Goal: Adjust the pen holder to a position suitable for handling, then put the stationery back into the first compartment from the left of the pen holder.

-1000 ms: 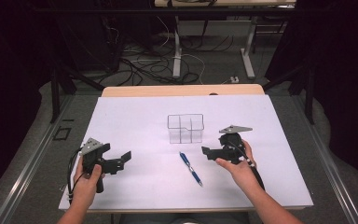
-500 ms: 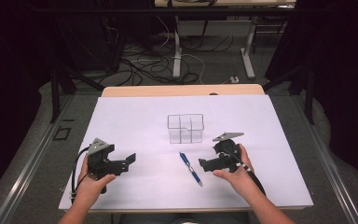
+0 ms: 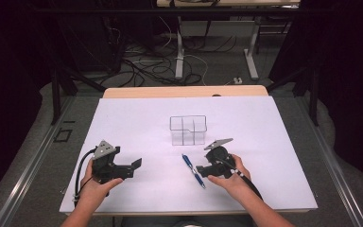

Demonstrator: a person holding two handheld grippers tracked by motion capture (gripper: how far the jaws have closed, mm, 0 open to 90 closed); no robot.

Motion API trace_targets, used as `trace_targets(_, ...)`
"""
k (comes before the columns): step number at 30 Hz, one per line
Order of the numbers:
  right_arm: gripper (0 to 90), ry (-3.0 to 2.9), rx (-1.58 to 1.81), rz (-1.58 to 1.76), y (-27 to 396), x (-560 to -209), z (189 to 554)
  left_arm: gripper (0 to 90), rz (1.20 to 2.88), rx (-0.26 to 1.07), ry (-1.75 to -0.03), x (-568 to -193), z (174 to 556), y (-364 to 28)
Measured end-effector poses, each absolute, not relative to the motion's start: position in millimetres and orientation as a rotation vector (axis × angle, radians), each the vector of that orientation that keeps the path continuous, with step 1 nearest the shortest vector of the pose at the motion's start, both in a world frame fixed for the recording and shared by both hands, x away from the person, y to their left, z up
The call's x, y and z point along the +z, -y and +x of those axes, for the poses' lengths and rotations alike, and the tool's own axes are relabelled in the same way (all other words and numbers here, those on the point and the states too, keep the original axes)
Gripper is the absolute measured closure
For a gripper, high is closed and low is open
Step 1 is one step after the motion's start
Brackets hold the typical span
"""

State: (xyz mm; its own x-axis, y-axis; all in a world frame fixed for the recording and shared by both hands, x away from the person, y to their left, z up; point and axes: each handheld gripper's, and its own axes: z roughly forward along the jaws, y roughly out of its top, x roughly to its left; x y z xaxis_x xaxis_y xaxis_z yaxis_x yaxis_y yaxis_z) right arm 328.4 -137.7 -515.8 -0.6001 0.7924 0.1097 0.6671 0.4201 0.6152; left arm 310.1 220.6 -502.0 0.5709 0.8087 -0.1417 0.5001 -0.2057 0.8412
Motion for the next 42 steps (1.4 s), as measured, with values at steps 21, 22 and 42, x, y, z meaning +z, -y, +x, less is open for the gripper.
trace_targets(21,67.5,-2.582,0.837,1.353,116,-531,318,2.3,1.852,0.375,-1.092,-505,312,-223)
trace_targets(22,68.0,-2.590,0.831,1.342,116,-532,318,2.3,1.852,0.375,-1.092,-505,312,-224)
trace_targets(42,79.9,-2.616,0.778,1.407,116,-539,323,2.6,1.861,0.381,-1.094,-506,312,-225)
